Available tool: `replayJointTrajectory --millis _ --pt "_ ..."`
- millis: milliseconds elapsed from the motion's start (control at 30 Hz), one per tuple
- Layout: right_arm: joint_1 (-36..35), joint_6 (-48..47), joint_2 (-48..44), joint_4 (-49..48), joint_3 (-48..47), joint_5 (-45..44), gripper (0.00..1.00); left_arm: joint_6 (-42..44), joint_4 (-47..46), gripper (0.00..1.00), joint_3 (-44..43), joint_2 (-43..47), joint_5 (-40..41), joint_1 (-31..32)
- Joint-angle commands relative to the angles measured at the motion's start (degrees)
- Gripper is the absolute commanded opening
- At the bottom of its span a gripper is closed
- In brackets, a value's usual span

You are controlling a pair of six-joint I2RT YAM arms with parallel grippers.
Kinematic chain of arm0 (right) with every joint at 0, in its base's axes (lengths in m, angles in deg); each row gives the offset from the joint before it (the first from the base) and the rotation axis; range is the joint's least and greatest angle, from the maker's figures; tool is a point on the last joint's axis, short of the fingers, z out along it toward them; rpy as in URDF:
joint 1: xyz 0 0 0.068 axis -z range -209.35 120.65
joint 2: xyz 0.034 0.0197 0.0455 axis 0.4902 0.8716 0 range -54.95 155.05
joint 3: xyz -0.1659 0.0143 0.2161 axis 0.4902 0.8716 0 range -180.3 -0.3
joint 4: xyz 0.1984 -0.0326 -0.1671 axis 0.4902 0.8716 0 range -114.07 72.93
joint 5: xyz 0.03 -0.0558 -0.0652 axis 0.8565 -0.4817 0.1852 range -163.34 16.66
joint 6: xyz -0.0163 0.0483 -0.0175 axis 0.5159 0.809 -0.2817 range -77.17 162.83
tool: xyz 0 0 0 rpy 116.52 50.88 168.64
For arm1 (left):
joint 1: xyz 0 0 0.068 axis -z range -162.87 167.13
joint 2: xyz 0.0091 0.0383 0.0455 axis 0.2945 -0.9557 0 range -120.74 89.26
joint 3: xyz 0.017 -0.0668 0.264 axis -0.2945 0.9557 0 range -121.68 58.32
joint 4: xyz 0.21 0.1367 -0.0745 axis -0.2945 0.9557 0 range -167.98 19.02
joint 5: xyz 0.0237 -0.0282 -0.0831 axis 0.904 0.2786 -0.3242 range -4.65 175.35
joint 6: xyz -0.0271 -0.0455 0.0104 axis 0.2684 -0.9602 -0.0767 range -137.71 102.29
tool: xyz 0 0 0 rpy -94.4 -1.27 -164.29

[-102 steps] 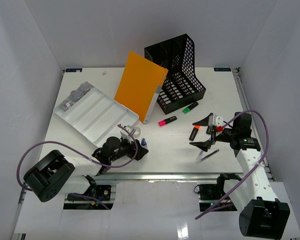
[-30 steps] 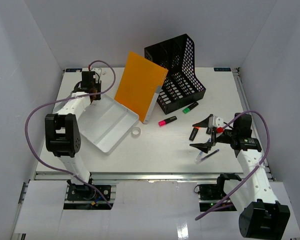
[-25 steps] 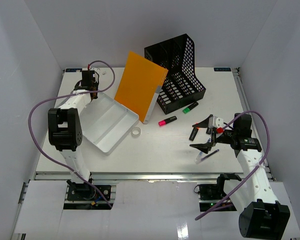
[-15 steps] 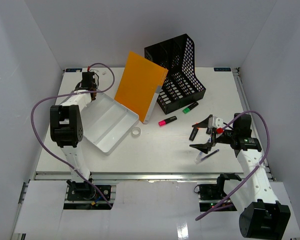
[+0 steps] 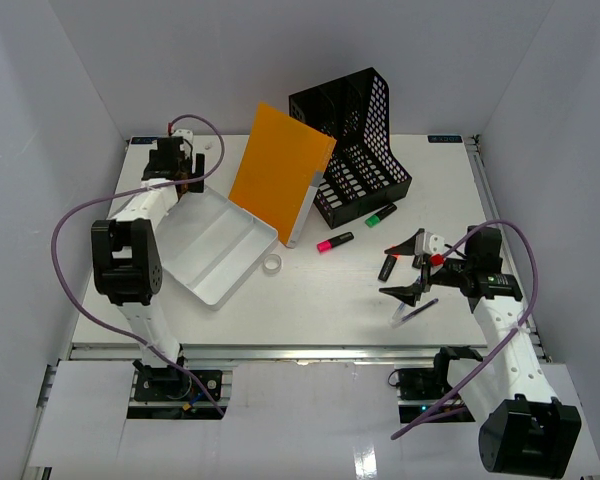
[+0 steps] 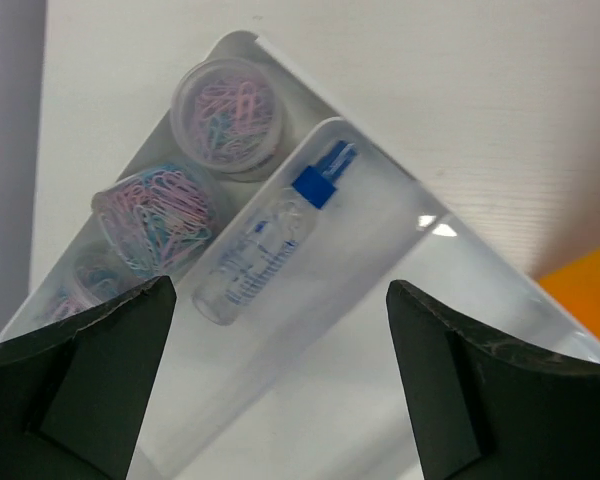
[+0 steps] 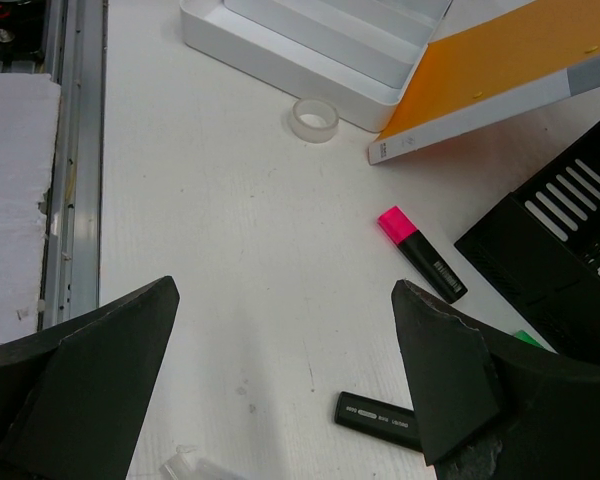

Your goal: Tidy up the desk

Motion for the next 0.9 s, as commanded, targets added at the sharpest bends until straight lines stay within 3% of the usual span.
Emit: replayJointTrajectory --millis 0,167,233,367,500,633,867 --pt "0.54 0.95 1.10 -0.95 -1.70 -1.51 0.94 -9.12 1.42 0.98 1.81 11.51 -13.33 -0.14" --pt "1.17 8.68 1.76 -7.01 -0.29 -7.36 0.95 -18.79 -4.05 0.98 11.80 24.09 -34.52 -0.05" --pt "1.16 12.77 2.05 -11.39 0.67 -11.66 0.96 -22.86 -8.62 0.98 21.38 30.69 -40.14 -0.05" --pt "0.86 20.88 4.79 -12.57 -1.72 -22.34 0.99 -28.27 -20.94 0.98 34.36 45.40 -48.13 -0.12" --pt "0.13 25.10 11.05 -6.78 -8.41 -32.27 0.98 -34.15 -28.32 0.98 46.46 56.26 -53.86 -0.09" --pt "-2.26 25.94 16.82 -1.03 -13.54 -37.45 0.93 -36.34 -29.23 0.98 52.22 58.84 -58.22 -0.13" --pt "-12.25 25.93 20.79 -0.53 -17.09 -42.40 0.93 -37.81 -24.75 0.98 51.85 55.26 -60.98 0.69"
